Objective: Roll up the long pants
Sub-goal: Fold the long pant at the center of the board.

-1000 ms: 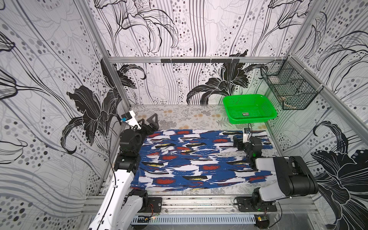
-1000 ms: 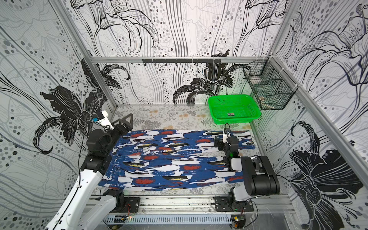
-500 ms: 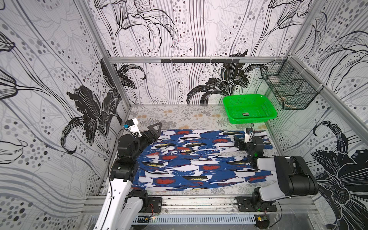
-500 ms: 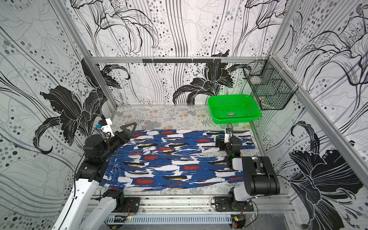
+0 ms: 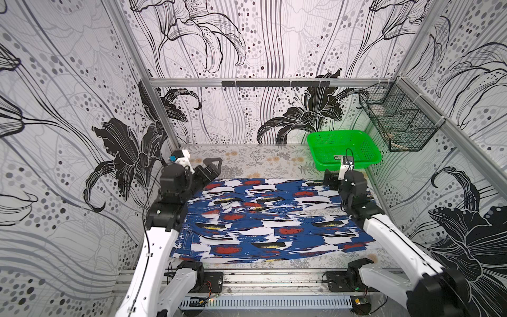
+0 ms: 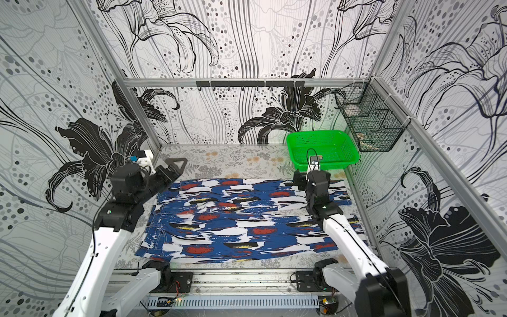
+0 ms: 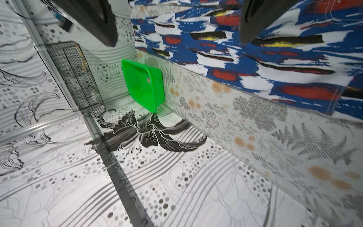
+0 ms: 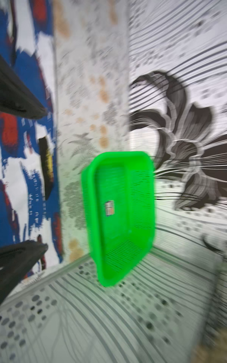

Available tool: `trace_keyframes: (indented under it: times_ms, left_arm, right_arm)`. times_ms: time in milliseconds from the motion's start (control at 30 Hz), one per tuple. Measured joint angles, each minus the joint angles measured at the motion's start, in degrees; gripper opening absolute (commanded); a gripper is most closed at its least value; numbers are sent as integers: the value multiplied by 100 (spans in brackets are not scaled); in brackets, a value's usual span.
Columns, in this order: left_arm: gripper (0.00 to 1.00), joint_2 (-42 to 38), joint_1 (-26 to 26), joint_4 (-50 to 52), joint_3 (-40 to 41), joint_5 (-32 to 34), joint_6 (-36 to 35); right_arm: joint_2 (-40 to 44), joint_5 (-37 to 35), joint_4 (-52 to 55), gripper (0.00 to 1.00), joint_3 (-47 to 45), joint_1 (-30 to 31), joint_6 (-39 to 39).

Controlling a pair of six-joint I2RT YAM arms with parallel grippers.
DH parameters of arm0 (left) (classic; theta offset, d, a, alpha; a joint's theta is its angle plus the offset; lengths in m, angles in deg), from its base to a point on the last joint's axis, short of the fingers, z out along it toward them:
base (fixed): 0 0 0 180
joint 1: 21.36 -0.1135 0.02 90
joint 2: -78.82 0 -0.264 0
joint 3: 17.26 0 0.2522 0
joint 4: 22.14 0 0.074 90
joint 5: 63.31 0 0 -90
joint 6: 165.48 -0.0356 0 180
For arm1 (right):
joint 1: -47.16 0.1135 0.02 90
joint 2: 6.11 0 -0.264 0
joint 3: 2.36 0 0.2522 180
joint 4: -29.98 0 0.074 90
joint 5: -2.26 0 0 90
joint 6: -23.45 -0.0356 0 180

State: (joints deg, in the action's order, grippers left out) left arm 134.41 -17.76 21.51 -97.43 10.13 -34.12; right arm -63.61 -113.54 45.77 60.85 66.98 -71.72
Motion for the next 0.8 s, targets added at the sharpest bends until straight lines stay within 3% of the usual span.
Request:
trace_keyframes:
  times_ms: [100, 200, 400, 467, 600, 800]
  left_arm:
    - [99, 275, 0, 304, -249, 278, -245]
    - [99, 297, 0, 715, -260, 667, -382]
    - [99, 734, -133, 977, -474, 1086, -614]
    - [99, 977, -428, 1045, -535, 986, -640]
    - [98, 2024, -1523, 1202, -968, 413, -636]
    - [96, 3364, -2288, 1510, -1401, -166, -540]
  right_arm:
    - [317, -730, 1259, 100, 822, 560, -334]
    - [310, -1366, 2511, 100, 925, 584, -929]
    - [308, -1054, 4157, 100, 883, 577, -1687]
    - [546, -1001, 4194, 100, 734, 577, -1690]
    - [706, -1443, 4487, 97, 562, 570, -1875]
    - [-85, -1390, 5106, 100, 833, 555, -2483]
